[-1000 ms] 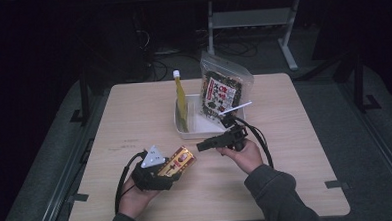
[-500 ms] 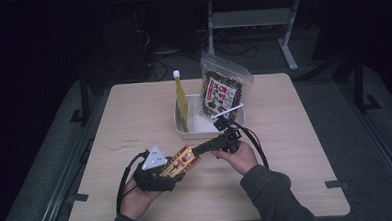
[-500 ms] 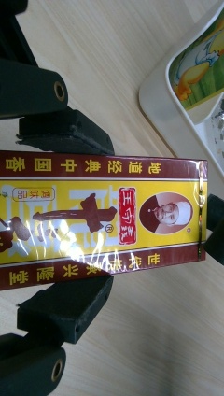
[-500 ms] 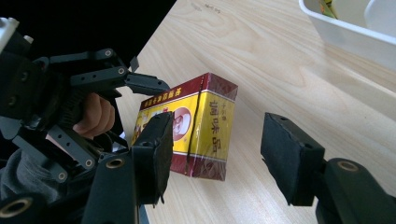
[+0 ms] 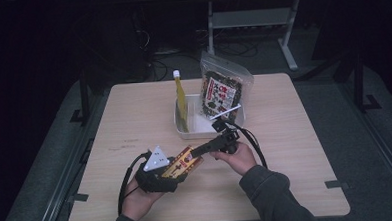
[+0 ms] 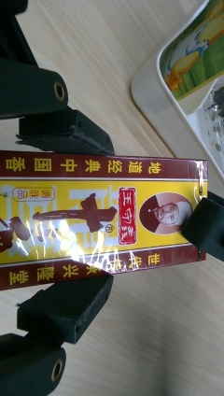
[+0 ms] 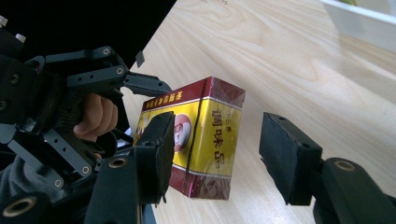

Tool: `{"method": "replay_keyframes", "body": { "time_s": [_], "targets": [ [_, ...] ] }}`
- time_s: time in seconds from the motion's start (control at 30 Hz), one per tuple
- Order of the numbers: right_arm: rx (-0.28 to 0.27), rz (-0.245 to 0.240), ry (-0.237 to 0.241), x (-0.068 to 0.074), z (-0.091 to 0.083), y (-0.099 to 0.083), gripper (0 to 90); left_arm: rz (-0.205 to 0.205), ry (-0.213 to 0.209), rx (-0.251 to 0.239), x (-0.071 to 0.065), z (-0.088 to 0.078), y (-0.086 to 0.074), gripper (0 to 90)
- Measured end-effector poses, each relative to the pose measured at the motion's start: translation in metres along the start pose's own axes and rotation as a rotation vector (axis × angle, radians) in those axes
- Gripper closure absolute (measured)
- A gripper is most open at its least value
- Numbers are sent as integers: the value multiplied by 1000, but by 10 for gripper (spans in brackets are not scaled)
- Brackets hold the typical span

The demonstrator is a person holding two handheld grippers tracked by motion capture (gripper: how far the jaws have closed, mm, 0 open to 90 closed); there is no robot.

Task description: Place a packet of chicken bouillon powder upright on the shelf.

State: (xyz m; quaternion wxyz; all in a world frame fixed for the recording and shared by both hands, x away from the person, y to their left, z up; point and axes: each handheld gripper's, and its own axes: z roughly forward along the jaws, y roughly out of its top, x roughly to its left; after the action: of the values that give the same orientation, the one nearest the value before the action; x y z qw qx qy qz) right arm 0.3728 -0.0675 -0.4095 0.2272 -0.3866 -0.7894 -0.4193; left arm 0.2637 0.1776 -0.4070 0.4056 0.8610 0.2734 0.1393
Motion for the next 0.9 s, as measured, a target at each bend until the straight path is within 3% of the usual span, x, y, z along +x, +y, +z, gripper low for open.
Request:
{"method": "replay_keyframes", "body": {
  "time_s": [0.9],
  "targets": [
    [28,23,43,1,6,1,500,10,-3,-11,-3,1,3,326]
  ]
}}
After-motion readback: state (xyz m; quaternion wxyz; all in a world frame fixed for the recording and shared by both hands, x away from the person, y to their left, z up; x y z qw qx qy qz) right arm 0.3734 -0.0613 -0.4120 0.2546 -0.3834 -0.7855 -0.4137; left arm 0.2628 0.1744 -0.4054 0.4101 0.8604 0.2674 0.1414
